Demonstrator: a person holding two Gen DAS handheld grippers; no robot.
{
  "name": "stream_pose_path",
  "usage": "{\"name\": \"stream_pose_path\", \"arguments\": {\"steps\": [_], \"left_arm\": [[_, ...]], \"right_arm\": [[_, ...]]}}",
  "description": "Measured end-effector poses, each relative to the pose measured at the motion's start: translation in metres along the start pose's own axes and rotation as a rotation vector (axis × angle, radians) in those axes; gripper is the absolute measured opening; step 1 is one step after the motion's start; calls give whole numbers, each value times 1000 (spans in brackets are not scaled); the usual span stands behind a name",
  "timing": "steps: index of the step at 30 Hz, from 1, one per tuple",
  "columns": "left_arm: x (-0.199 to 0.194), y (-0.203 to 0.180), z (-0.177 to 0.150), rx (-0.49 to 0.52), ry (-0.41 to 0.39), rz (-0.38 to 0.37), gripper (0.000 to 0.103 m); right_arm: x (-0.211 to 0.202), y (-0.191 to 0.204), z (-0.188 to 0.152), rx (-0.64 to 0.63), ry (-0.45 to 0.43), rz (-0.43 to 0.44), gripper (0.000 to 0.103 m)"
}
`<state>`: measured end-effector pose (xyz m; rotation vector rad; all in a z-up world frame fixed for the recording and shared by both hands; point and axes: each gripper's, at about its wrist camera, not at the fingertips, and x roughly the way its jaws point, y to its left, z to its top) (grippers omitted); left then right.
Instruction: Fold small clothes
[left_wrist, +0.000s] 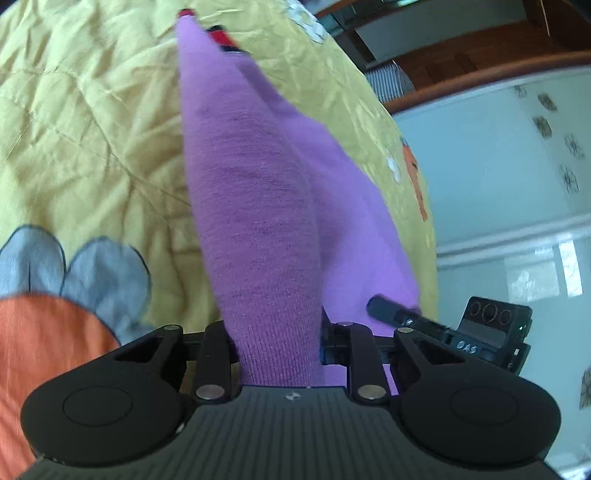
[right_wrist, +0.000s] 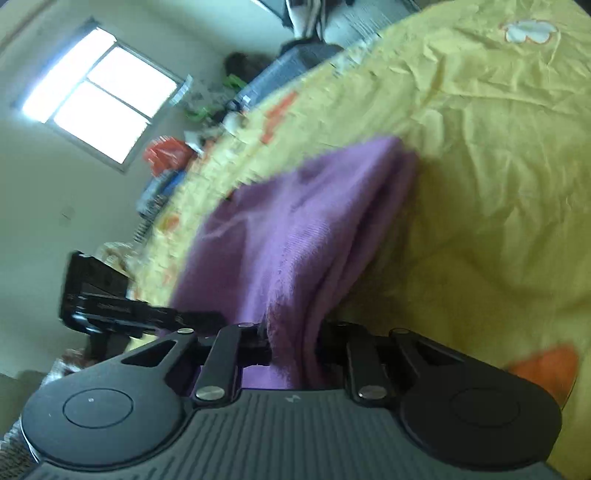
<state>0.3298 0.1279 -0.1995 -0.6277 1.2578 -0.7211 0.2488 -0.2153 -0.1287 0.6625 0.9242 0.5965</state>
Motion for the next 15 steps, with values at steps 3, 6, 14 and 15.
{"name": "stream_pose_path", "arguments": {"steps": [3, 6, 14, 15], "left_arm": [[-17, -13, -15, 29, 41, 1, 26], [-29, -24, -35, 50, 79, 10, 26], [-40, 2, -137, 83, 155, 59, 58], [-46, 6, -144, 66, 131, 28, 69]], "right_arm": [[-20, 20, -22, 17, -20, 30, 16], [-44, 37, -57, 23, -35, 33, 16], [-64, 41, -138, 5, -85, -155, 89], [-67, 37, -138, 8, -122, -141, 90]]}}
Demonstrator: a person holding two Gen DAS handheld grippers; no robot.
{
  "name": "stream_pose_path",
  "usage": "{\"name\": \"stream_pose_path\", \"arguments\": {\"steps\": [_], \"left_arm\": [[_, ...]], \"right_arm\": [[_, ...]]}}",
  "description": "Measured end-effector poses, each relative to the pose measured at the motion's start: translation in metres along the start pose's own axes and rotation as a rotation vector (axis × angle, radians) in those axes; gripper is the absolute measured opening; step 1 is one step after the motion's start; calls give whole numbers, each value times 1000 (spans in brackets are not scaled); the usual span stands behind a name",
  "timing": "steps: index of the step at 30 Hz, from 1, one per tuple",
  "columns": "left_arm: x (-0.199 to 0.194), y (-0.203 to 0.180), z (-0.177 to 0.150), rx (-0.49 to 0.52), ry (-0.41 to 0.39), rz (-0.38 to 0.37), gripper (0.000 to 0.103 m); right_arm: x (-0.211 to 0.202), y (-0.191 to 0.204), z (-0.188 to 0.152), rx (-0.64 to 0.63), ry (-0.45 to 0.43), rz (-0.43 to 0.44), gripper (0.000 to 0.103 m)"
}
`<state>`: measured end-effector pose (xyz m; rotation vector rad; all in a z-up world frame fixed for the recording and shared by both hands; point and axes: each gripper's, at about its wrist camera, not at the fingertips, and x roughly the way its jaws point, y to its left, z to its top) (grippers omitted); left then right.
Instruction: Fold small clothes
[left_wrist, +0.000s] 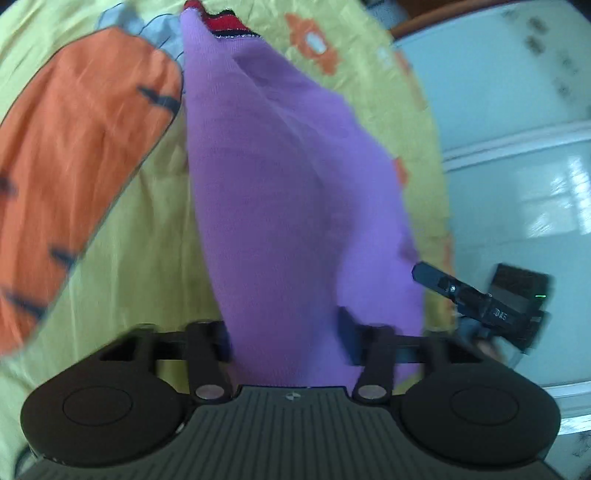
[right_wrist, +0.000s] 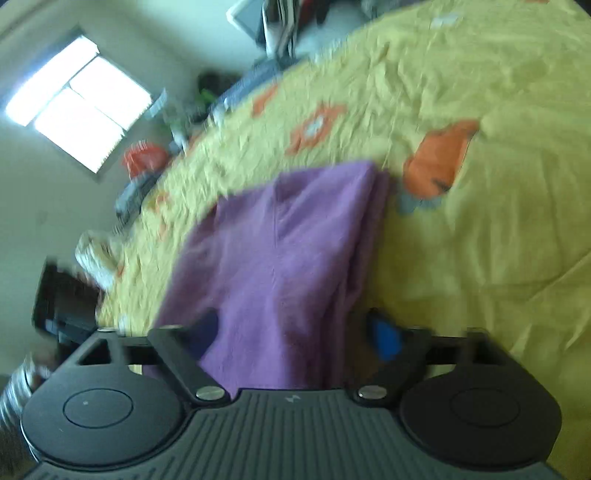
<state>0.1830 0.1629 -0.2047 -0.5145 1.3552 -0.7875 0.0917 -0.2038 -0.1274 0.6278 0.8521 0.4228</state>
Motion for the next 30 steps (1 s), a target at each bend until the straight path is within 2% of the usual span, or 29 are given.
{"name": "stream_pose_path", "arguments": {"steps": [1, 2, 3, 5, 6, 7, 8, 9, 10, 12, 14, 16, 17, 18, 19, 20, 21, 22, 24, 26, 28, 29, 30], "left_arm": [[-8, 0, -8, 0, -48, 7, 71], [-15, -2, -17, 24, -95, 37, 78], [-23, -5, -26, 47, -127, 52, 90], [-29, -8, -41, 42, -170, 53, 95], [-29, -12, -48, 46, -177, 50, 95], [-28, -15, -55, 59, -178, 54, 95], [-23, -20, -62, 65, -183, 76, 95], [-18, -24, -69, 79, -186, 110, 92], [-14, -28, -77, 102, -197, 140, 86], [-9, -37, -86, 145, -216, 191, 52], [-6, -47, -92, 242, -234, 282, 36], [-2, -48, -93, 306, -220, 314, 36], [-5, -44, -91, 304, -210, 314, 36], [-6, -43, -89, 324, -194, 320, 35], [-5, -46, -88, 369, -188, 349, 35], [-7, -45, -87, 376, -187, 367, 35], [-11, -41, -85, 341, -175, 348, 37], [-13, -39, -82, 318, -161, 333, 41], [-25, -45, -91, 320, -208, 377, 71], [-46, -48, -99, 298, -285, 317, 90], [-57, -52, -95, 262, -341, 254, 93], [-57, -57, -88, 261, -366, 241, 95], [-53, -64, -77, 256, -392, 242, 98]], "right_arm": [[1, -5, 4, 24, -18, 3, 90], [4, -12, 9, 54, -21, 25, 90], [8, -21, 15, 82, -20, 47, 89], [19, -30, 31, 130, -49, 78, 89], [28, -33, 39, 153, -34, 106, 87], [35, -35, 47, 155, -26, 117, 78], [42, -34, 54, 146, -16, 72, 17], [47, -30, 60, 115, -6, 2, 13], [50, -22, 64, 64, -7, -29, 13], [45, -1, 64, -41, -30, -88, 12], [33, 8, 62, -78, -73, -99, 12], [31, 1, 59, -106, -100, -203, 10], [34, -5, 56, -99, -83, -215, 10], [37, -13, 54, -66, -62, -190, 12], [35, -17, 51, -44, -67, -183, 19], [29, -18, 49, -30, -77, -202, 42], [19, -12, 44, -47, -95, -231, 63], [3, -2, 36, -110, -134, -258, 64], [-33, 23, 9, -276, -199, -221, 64], [-48, 46, -22, -407, -179, -174, 61], [-46, 63, -51, -518, -164, -192, 56], [-41, 69, -62, -568, -149, -189, 50], [-33, 75, -71, -617, -142, -212, 48]]}}
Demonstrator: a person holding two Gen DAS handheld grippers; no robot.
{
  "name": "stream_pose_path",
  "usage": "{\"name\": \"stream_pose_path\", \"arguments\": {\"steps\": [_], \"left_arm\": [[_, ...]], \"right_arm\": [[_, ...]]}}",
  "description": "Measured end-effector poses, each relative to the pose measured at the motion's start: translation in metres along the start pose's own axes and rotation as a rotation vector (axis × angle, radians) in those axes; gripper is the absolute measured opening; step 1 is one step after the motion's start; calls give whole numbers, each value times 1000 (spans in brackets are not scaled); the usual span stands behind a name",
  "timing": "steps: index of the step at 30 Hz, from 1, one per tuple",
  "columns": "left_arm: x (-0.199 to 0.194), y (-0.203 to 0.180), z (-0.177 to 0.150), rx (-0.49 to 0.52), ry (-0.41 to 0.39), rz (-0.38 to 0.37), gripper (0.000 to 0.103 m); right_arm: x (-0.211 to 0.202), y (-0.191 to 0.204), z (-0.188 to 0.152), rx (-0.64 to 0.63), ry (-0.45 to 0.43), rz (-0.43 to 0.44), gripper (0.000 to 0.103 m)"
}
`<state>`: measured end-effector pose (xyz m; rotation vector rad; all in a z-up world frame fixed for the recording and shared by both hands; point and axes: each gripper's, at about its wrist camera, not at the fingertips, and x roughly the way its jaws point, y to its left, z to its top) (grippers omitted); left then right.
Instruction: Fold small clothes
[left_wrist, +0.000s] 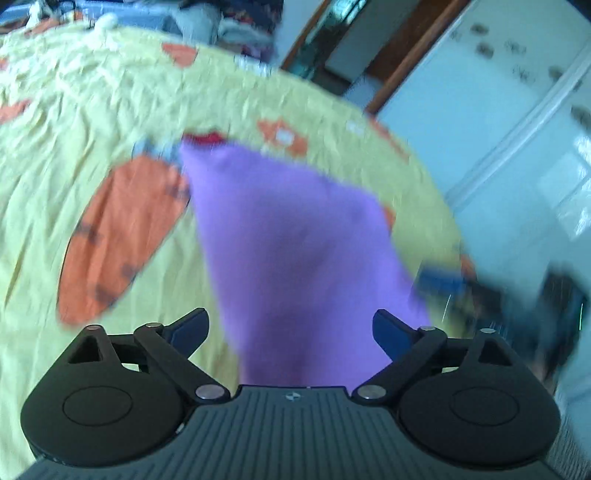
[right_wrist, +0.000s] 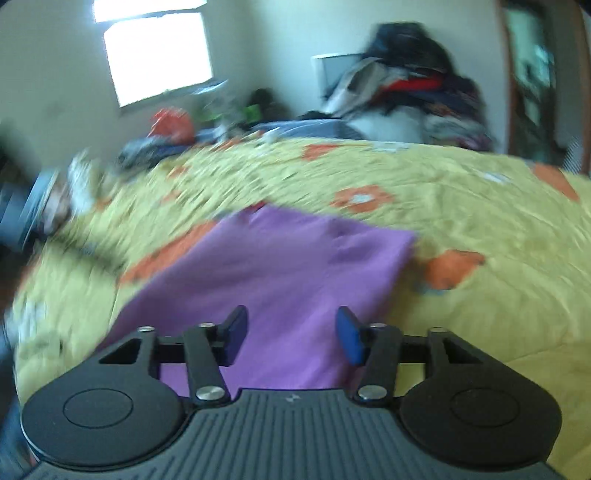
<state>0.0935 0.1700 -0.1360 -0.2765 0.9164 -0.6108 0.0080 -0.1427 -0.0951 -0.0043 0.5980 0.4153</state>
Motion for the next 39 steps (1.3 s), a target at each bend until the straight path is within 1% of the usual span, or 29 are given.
{"name": "stream_pose_path", "arguments": {"steps": [1, 3, 4, 6, 8, 10, 11, 13, 14, 15, 16, 17, 18, 19, 20, 21, 22, 24, 26, 28, 29, 30, 31, 32, 33, 35, 36, 38, 39], "left_arm": [[9, -4, 10, -4, -9, -4, 98], [34, -10, 29, 4, -15, -8, 96], [51, -12, 38, 16, -20, 17, 96], [82, -15, 52, 42, 8, 99, 92], [109, -19, 60, 121, 28, 197, 94], [116, -21, 63, 190, 15, 285, 97], [119, -15, 64, 184, 25, 299, 101], [127, -1, 70, 131, 27, 293, 103], [128, 3, 73, 132, 19, 307, 103], [131, 6, 77, 115, 29, 303, 103], [127, 9, 79, 95, 30, 302, 103], [121, 11, 80, 72, 27, 318, 101], [109, 12, 79, 44, 9, 327, 97], [97, 12, 77, 22, -17, 321, 97], [82, 11, 73, 5, -46, 300, 98], [66, 6, 65, -7, -72, 283, 102], [50, 1, 53, -18, -97, 262, 103], [28, -12, 24, -25, -114, 205, 103], [15, -30, -8, 1, -128, 160, 103], [12, -47, -35, 41, -124, 157, 103], [15, -53, -44, 55, -114, 162, 103], [24, -57, -51, 72, -95, 166, 103], [29, -58, -58, 81, -83, 177, 103], [36, -57, -65, 78, -70, 194, 103], [43, -55, -70, 81, -53, 205, 103], [45, -56, -78, 129, -62, 252, 103], [43, -56, -80, 132, -53, 254, 103], [34, -50, -81, 96, -54, 195, 103], [30, -47, -82, 74, -52, 180, 103]], "right_arm": [[8, 9, -3, -38, 21, -38, 48], [25, 15, -13, -74, 90, -80, 47], [28, 15, -19, -98, 76, -101, 47], [27, 16, -16, -106, 87, -107, 48], [23, 15, -1, -72, 71, -85, 49], [30, 14, 13, -72, 62, -97, 49], [37, 11, 18, -69, 66, -102, 49], [55, 5, 27, -66, 78, -99, 49], [71, 1, 29, -72, 131, -122, 49], [78, -3, 28, -76, 148, -123, 59], [79, -9, 27, -52, 125, -112, 62], [79, -16, 28, -21, 127, -92, 63], [76, -20, 29, 2, 135, -79, 63], [72, -21, 31, 16, 138, -77, 63], [66, -20, 33, 18, 128, -74, 64], [61, -18, 34, 6, 114, -56, 64], [62, -15, 37, -14, 108, -38, 64], [68, -14, 46, -59, 99, -50, 64], [84, -21, 57, -73, 109, -57, 64], [104, -30, 66, -53, 136, -44, 64], [115, -36, 67, -41, 166, -51, 64], [125, -43, 66, -31, 165, -61, 65], [129, -48, 64, -33, 151, -55, 67], [133, -50, 63, -40, 151, -60, 76], [135, -53, 65, -25, 162, -62, 77], [127, -51, 71, 16, 175, -92, 77], [116, -44, 72, 12, 165, -114, 78], [87, -25, 66, -12, 144, -120, 78], [76, -16, 61, -13, 147, -121, 79]]}}
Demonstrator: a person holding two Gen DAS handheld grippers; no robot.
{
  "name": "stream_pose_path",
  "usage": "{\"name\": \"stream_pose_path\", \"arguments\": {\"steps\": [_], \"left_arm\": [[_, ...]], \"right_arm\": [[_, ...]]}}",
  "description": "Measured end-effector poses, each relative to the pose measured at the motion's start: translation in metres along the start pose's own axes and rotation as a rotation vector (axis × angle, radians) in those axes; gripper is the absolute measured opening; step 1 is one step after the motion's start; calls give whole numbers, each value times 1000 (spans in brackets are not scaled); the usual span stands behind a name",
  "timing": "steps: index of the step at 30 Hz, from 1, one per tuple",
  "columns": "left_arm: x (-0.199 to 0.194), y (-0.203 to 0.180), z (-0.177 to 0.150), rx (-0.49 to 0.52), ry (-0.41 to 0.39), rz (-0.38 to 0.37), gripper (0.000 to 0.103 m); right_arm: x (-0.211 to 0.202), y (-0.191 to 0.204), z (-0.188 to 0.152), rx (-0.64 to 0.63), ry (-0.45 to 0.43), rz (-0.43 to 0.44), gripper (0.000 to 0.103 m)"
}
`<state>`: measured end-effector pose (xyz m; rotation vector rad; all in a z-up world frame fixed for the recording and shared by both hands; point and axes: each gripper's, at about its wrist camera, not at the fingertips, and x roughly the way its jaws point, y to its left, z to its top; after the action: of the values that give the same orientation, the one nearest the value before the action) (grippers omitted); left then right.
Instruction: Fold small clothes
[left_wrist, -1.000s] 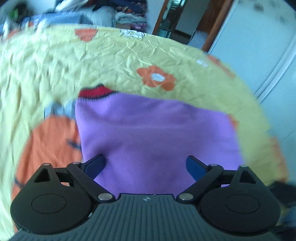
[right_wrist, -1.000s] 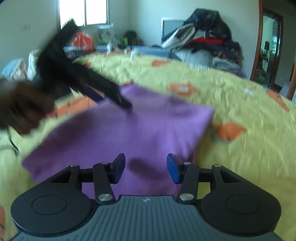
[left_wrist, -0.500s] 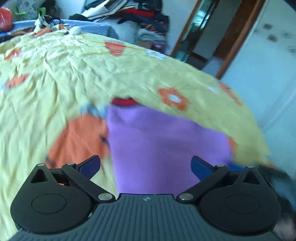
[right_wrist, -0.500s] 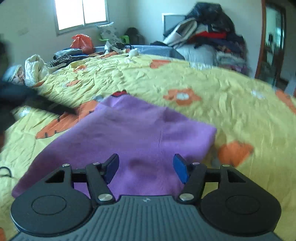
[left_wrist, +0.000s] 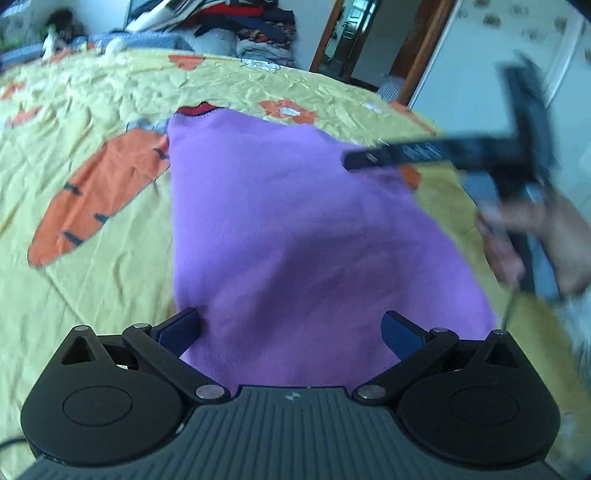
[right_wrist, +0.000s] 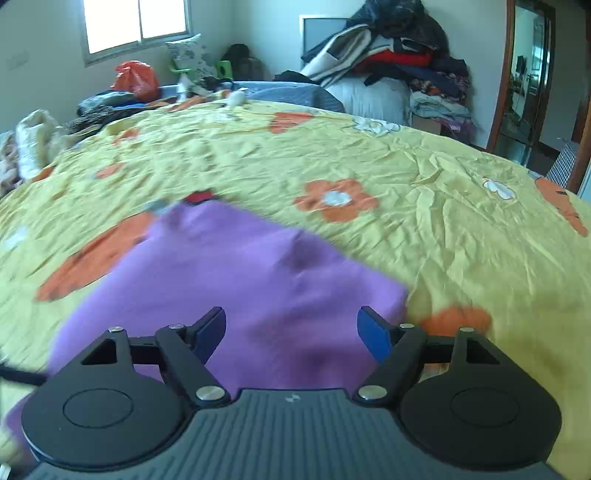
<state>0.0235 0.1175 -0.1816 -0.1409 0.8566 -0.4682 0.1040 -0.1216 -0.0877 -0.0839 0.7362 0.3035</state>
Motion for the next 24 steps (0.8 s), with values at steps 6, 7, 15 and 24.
{"name": "stream_pose_path", "arguments": {"steps": [6, 7, 15, 24], "left_arm": [[1, 1, -14, 63, 7, 30, 103], [1, -1, -16, 89, 10, 38, 103], [-7, 8, -13, 71, 37, 52, 103], [-37, 12, -50, -21, -13, 126, 103]], "right_arm": [[-25, 50, -51, -36, 70, -71, 85], [-21, 56, -58, -60, 84, -96, 85], [-36, 63, -74, 30, 80, -194, 99], [-77, 72, -112, 65, 83, -178, 100]]}}
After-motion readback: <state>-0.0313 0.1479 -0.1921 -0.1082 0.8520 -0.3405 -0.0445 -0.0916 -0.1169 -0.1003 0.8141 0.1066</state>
